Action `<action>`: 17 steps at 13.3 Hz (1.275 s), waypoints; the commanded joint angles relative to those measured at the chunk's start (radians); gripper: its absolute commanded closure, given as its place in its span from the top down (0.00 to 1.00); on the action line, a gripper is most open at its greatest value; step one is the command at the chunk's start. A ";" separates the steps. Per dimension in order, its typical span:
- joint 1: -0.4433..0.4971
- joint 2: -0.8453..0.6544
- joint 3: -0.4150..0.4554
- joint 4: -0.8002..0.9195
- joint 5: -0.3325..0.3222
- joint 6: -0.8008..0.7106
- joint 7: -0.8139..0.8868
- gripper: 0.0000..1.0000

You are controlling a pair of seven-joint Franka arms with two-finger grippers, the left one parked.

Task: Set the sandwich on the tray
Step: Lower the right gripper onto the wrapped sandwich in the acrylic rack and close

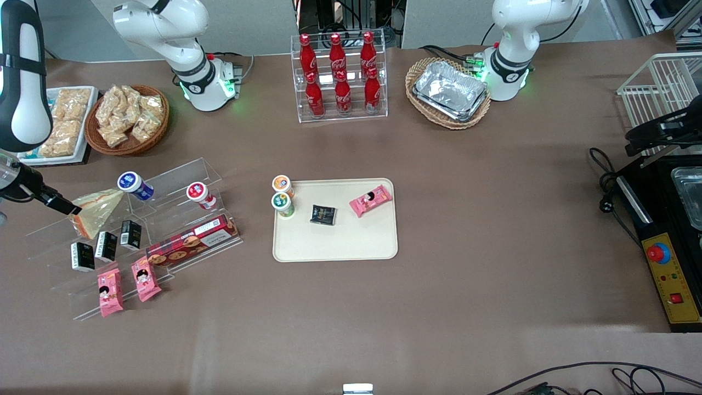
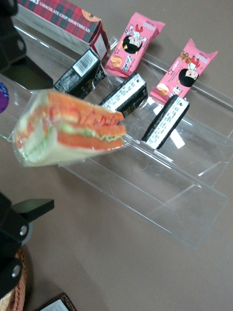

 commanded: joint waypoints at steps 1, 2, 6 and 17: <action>0.011 -0.026 -0.002 -0.010 0.023 0.014 -0.008 1.00; 0.012 -0.026 0.001 -0.010 0.023 0.016 -0.004 1.00; 0.014 0.008 0.004 -0.014 0.026 0.054 -0.004 1.00; 0.029 0.104 0.006 -0.020 0.038 0.080 -0.024 0.44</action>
